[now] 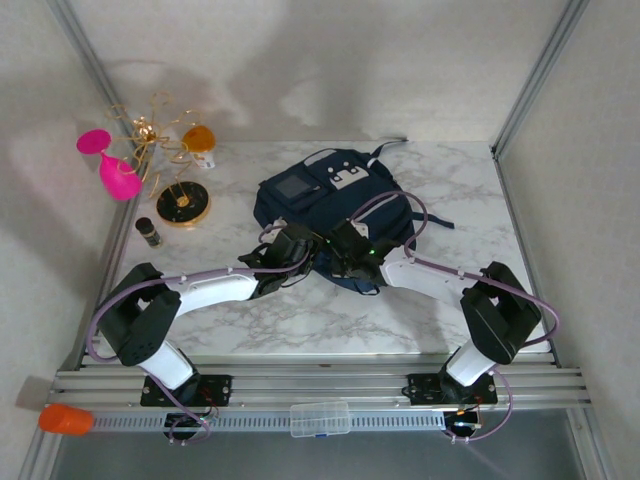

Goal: Pack books, pencil case, and school supplies into a backpack

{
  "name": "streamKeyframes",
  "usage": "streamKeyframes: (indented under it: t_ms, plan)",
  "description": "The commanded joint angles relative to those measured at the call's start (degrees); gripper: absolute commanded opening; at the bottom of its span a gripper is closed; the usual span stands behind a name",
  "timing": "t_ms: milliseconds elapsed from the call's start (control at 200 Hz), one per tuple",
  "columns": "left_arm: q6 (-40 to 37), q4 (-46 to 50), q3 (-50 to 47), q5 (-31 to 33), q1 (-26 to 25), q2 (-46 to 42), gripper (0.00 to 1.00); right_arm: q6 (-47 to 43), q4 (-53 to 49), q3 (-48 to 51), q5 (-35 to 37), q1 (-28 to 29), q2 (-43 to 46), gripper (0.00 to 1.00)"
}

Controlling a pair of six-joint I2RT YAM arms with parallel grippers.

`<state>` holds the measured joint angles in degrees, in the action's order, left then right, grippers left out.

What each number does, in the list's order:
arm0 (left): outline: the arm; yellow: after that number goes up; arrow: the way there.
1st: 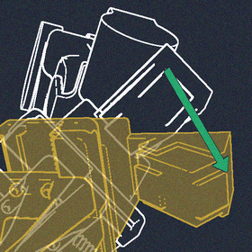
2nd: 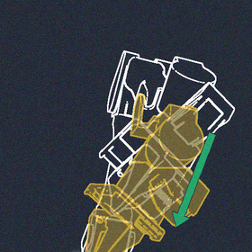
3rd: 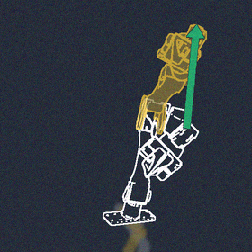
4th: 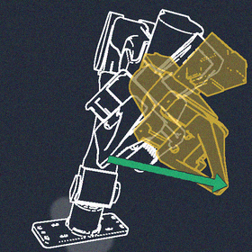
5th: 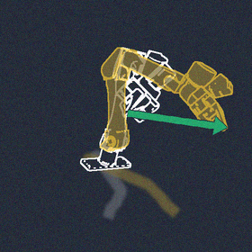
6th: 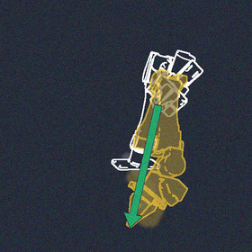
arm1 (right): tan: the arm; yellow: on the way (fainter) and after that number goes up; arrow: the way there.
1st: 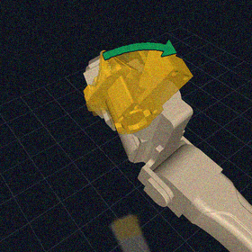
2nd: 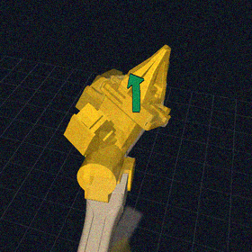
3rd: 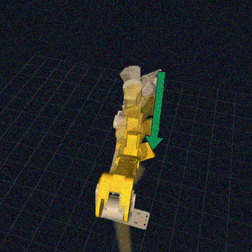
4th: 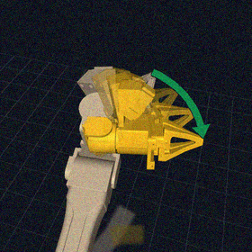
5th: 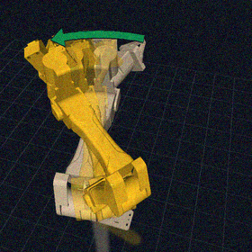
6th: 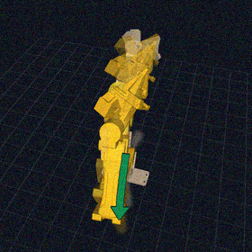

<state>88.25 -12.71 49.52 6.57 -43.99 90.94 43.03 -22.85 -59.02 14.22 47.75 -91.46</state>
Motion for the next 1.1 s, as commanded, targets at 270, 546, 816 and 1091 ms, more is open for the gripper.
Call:
streamKeyframes:
  t_ms: [270, 546, 816, 1091]
  plan:
    - [-11.2, 4.8, 1.1, -2.7, 11.3, -6.9, 0.00, -8.8, -14.6, 0.6, 9.2, -5.8, 10.6, 0.00]
    - [-23.6, 2.5, 7.8, -19.6, 20.8, 0.8, 0.00, -18.9, -9.3, -1.0, -4.4, 2.5, 6.4, 0.00]
    - [-30.3, 1.9, 7.5, -26.4, 24.0, 0.5, 0.27, -13.8, 1.1, -6.2, -6.0, 7.4, -0.7, 0.00]
    - [-13.3, -4.2, -11.9, -21.8, 15.7, -12.4, 0.55, -12.8, 5.4, -4.1, -8.3, 5.0, -0.9, 0.00]
